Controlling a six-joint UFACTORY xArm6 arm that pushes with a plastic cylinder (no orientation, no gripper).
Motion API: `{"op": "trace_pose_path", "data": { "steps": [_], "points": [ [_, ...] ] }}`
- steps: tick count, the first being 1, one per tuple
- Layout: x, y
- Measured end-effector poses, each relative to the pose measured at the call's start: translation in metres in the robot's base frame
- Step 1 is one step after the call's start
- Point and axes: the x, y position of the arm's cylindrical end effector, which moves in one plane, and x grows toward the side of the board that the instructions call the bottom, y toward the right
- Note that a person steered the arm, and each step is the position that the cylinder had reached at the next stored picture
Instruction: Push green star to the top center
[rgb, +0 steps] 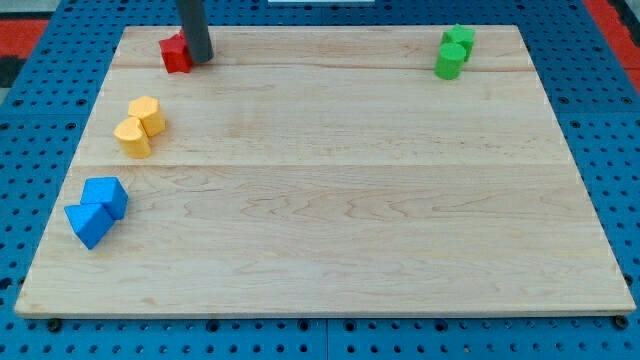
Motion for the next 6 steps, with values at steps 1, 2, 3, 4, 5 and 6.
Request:
{"op": "trace_pose_path", "data": {
  "steps": [1,2,3,4,5,6],
  "points": [
    [0.004,0.027],
    [0.036,0.069],
    [0.065,0.088],
    [0.085,0.119],
    [0.098,0.192],
    [0.12,0.256]
  ]
}}
